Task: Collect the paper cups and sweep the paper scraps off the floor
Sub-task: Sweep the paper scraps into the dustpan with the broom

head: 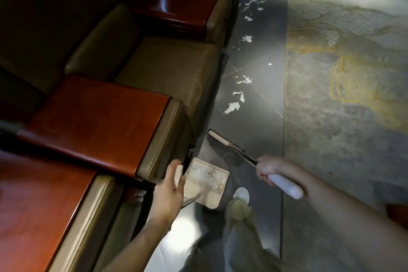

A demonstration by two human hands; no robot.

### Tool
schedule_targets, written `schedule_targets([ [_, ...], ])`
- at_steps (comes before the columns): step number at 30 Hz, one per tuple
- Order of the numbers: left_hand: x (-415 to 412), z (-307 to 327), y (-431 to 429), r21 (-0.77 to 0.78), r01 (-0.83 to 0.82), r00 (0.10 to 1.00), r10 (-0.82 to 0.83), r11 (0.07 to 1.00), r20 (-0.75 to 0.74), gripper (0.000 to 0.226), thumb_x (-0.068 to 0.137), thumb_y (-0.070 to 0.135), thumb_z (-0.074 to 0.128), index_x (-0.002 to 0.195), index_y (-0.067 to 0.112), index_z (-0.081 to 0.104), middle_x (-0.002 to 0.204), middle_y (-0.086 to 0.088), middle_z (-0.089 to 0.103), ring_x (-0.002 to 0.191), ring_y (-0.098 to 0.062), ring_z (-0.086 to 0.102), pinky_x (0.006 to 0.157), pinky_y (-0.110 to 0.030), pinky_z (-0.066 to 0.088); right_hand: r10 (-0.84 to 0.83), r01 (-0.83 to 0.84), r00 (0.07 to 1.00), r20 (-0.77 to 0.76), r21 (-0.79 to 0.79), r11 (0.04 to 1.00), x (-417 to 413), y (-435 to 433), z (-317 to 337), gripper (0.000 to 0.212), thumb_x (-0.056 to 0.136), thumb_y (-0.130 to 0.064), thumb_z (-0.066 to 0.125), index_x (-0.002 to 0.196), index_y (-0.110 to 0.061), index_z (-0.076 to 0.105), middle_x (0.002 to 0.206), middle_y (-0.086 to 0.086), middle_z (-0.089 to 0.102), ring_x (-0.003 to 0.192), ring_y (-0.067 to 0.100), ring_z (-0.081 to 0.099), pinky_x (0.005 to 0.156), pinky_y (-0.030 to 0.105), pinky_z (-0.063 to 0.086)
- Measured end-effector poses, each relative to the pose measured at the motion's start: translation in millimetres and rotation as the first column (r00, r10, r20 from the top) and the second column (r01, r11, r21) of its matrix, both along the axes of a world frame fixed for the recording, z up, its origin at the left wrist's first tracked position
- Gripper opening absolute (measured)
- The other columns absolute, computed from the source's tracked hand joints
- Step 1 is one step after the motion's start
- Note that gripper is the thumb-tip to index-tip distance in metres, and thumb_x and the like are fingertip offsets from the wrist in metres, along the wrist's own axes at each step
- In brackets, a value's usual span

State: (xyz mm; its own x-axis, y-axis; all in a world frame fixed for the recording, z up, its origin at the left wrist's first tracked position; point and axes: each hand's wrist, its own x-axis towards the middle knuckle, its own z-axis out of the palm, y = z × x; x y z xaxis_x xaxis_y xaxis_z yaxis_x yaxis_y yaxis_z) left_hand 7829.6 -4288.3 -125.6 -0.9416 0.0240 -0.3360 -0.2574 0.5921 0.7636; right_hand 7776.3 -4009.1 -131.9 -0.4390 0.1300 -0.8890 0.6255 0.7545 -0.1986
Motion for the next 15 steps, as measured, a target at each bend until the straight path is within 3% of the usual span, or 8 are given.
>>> schedule_targets([
  [2, 19.0, -0.5, -13.3, 0.005, -0.040, 0.999, 0.040, 0.999, 0.024, 0.038, 0.099, 0.028, 0.044, 0.131, 0.042, 0.031, 0.113, 0.014, 0.050, 0.074, -0.001, 0.056, 0.076, -0.018, 0.041, 0.013, -0.017, 0.999, -0.046, -0.078, 0.997, 12.4, -18.8, -8.1, 0.014, 0.077, 0.000, 0.054, 0.076, -0.014, 0.056, 0.066, 0.001, 0.051, 0.051, 0.011, 0.048, 0.051, 0.022, 0.041],
  [4, 32.7, -3.3, -25.9, -0.007, -0.064, 0.998, 0.064, 0.998, 0.019, 0.034, 0.099, 0.028, 0.043, 0.126, 0.045, 0.031, 0.117, 0.009, 0.054, 0.077, -0.004, 0.058, 0.078, -0.018, 0.041, 0.039, -0.043, 0.998, -0.046, -0.085, 0.995, 19.0, -38.5, -13.7, 0.015, 0.078, 0.000, 0.053, 0.077, -0.015, 0.056, 0.066, 0.001, 0.051, 0.047, 0.008, 0.049, 0.049, 0.021, 0.042],
  [8, 34.9, -6.2, -36.2, -0.001, -0.145, 0.989, 0.145, 0.989, 0.015, 0.034, 0.099, 0.022, 0.044, 0.129, 0.036, 0.036, 0.104, 0.001, 0.061, 0.074, -0.011, 0.062, 0.049, -0.002, 0.041, 0.181, -0.180, 0.982, 0.052, -0.024, 0.983, 11.4, -77.0, -18.7, 0.018, 0.081, -0.002, 0.047, 0.089, -0.005, 0.062, 0.056, 0.007, 0.052, 0.050, 0.018, 0.047, 0.054, 0.028, 0.040],
  [12, 21.3, -10.4, -35.0, -0.044, -0.162, 0.987, 0.162, 0.986, -0.002, 0.037, 0.099, 0.025, 0.044, 0.133, 0.036, 0.032, 0.094, 0.007, 0.059, 0.059, -0.011, 0.063, 0.046, -0.007, 0.043, 0.436, -0.443, 0.895, 0.099, 0.063, 0.894, 14.9, -96.8, -5.9, 0.018, 0.083, -0.006, 0.047, 0.071, -0.010, 0.059, 0.060, 0.004, 0.056, 0.051, 0.016, 0.050, 0.052, 0.025, 0.042],
  [15, 14.7, -7.8, -32.1, -0.013, -0.137, 0.991, 0.137, 0.990, -0.008, 0.038, 0.099, 0.023, 0.044, 0.133, 0.036, 0.032, 0.085, 0.016, 0.056, 0.060, -0.015, 0.064, 0.052, -0.017, 0.051, 0.568, -0.582, 0.811, 0.144, 0.091, 0.808, 30.1, -92.6, 2.1, 0.021, 0.085, -0.007, 0.046, 0.068, -0.010, 0.058, 0.061, 0.003, 0.056, 0.049, 0.014, 0.051, 0.049, 0.025, 0.042],
])
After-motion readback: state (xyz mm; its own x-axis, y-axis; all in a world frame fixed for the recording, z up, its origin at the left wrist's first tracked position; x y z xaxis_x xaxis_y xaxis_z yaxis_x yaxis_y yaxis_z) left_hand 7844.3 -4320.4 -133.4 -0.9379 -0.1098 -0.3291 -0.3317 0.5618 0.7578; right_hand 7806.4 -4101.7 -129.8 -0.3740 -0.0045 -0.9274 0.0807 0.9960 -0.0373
